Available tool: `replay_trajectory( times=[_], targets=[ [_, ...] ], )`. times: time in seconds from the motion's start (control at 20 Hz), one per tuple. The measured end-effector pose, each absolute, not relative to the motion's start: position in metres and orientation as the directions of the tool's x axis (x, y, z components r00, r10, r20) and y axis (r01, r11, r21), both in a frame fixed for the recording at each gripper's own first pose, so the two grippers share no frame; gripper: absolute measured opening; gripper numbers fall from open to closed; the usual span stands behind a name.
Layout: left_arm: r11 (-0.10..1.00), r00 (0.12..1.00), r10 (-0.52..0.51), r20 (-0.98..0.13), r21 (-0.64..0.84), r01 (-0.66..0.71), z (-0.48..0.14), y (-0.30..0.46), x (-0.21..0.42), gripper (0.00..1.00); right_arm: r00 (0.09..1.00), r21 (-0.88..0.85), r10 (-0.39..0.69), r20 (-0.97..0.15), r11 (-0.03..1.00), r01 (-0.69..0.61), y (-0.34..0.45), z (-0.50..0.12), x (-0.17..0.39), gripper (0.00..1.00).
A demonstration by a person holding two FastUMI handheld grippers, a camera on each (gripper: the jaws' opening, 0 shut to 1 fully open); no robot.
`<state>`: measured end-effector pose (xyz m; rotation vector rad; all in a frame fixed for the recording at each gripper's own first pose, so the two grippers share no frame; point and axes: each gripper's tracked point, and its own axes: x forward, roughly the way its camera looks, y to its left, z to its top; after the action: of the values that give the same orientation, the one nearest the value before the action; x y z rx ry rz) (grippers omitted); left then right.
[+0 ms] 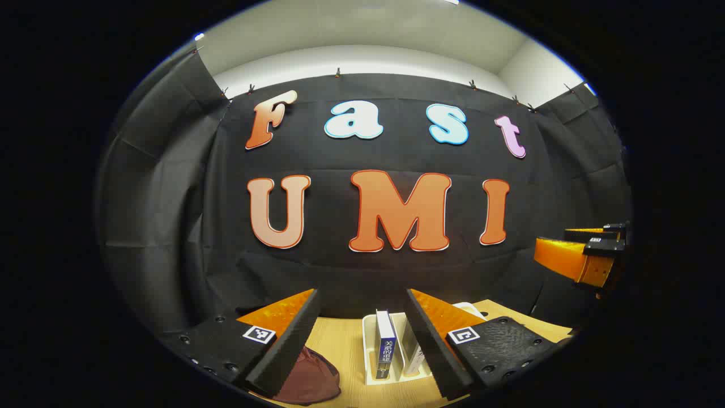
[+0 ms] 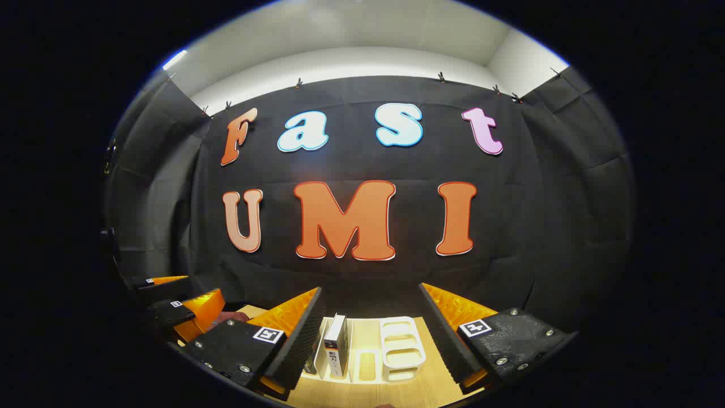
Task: Open the schoolbag, grab two books from the bookshelf and put them into the schoolbag.
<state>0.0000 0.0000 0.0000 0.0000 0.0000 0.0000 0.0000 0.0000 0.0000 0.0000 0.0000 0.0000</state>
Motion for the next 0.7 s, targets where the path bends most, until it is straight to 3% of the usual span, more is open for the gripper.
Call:
replay_trajectory(
  times=[0.1, 0.25, 0.3, 0.35, 0.55, 0.7],
  targets=[
    [1.000, 1.000, -0.011, -0.012, -0.005, 0.011, -0.005, -0.008, 0.001, 0.95, 1.000, 0.011, 0.005, -0.014, 1.000, -0.005, -0.001, -0.010, 0.001, 1.00],
    [1.000, 1.000, -0.019, -0.024, 0.006, 0.019, -0.004, -0.018, 0.002, 0.94, 0.999, -0.021, -0.001, -0.045, 1.000, 0.000, -0.004, -0.023, 0.007, 0.96],
    [1.000, 1.000, -0.016, -0.022, 0.019, 0.016, -0.004, -0.021, 0.001, 0.94, 0.998, -0.039, 0.014, -0.054, 0.999, -0.016, -0.002, -0.025, 0.007, 1.00],
    [1.000, 1.000, -0.007, -0.008, 0.027, 0.008, 0.000, -0.021, 0.002, 0.94, 0.998, -0.039, 0.029, -0.047, 0.999, -0.031, 0.002, -0.023, 0.007, 0.96],
    [1.000, 1.000, 0.002, -0.007, 0.020, -0.002, -0.005, -0.029, 0.005, 0.95, 0.998, -0.013, 0.055, -0.008, 0.998, -0.055, 0.002, -0.013, 0.010, 0.96],
    [1.000, 1.000, 0.014, -0.015, 0.026, -0.013, -0.010, -0.032, 0.008, 0.94, 0.999, -0.010, 0.051, -0.019, 0.999, -0.051, -0.003, -0.017, 0.014, 1.00]
  ],
)
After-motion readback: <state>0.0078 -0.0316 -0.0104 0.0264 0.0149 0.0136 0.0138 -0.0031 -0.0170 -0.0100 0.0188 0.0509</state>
